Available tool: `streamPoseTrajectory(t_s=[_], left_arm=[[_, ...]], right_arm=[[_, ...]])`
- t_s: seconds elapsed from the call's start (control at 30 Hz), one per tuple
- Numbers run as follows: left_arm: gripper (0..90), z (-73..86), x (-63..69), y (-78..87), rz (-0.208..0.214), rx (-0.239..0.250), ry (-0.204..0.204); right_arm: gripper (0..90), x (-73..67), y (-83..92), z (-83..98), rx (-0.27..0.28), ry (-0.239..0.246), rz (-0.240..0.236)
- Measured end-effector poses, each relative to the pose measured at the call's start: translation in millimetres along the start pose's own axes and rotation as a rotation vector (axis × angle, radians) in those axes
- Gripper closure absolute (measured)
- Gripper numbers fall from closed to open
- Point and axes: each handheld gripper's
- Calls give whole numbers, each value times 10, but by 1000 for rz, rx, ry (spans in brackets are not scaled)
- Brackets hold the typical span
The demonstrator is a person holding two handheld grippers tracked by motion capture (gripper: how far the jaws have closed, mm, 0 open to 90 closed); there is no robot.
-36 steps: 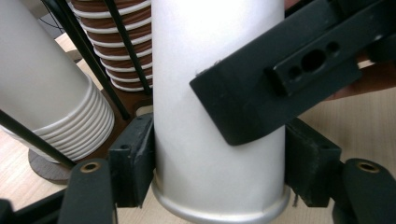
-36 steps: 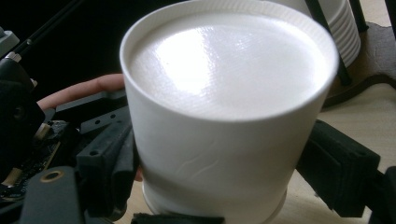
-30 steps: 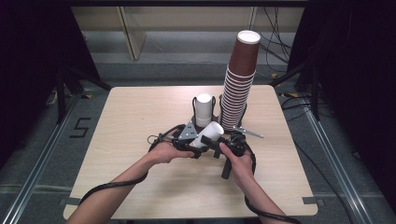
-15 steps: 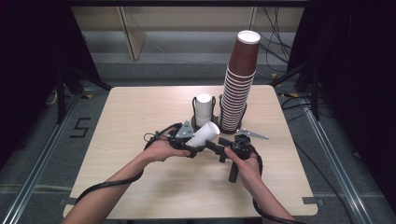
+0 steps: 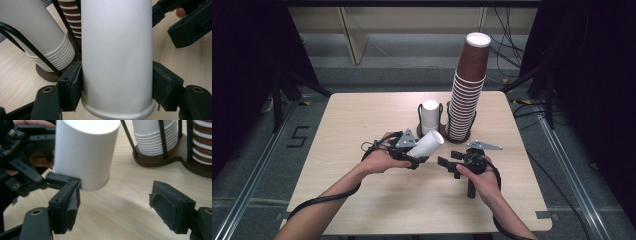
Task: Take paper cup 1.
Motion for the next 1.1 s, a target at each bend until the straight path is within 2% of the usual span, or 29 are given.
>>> streamPoseTrajectory(t_s=[0.1,0.13,0.17,0.23,0.27,0.33,0.4,0.47,0.5,0.53,0.6,0.7,0.8,0.83,0.87,0.93,0.97,1.03,1.1], left_arm=[[325,-14,-2,28,9,-13,-21],[325,-17,3,33,5,-8,-23],[325,-25,17,41,5,-1,-19],[325,-28,14,47,12,-5,-25],[323,-39,15,76,10,-36,-44],[323,-35,21,72,6,-24,-45],[322,-35,23,76,9,-26,-48],[321,-35,31,74,11,-20,-44],[321,-36,31,77,12,-22,-45],[321,-37,31,81,13,-23,-45],[321,-40,24,92,19,-27,-50],[322,-46,43,109,21,-29,-46],[322,-53,40,130,43,-52,-63],[322,-66,42,142,52,-65,-73],[322,-72,44,147,49,-69,-78],[322,-82,46,156,50,-76,-83],[322,-84,46,155,53,-70,-84],[322,-97,51,166,47,-73,-87],[322,-105,51,171,57,-78,-89]], right_arm=[[256,34,3,12,-1,35,7],[265,54,7,20,-3,60,35],[270,65,27,22,-19,82,30],[270,71,33,24,-22,97,35],[270,82,50,27,-28,141,64],[271,92,55,26,-33,158,71],[271,94,45,34,-50,161,56],[271,93,42,45,-66,182,69],[271,68,42,54,-88,154,65],[271,68,42,54,-88,154,65],[271,107,20,52,-75,198,66],[271,120,17,53,-75,204,63],[271,123,35,53,-88,228,70],[271,125,49,52,-103,257,66],[271,129,74,44,-116,285,86],[271,117,88,48,-127,274,86],[271,149,86,37,-117,313,77],[271,153,111,32,-129,327,84],[270,162,111,37,-116,339,85]])
Point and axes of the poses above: each handheld gripper's, and its own axes: y roughly backward along the jaws, z roughly out of its underside, x roughly to its right, and after that the axes turned 9 degrees about z, right-handed
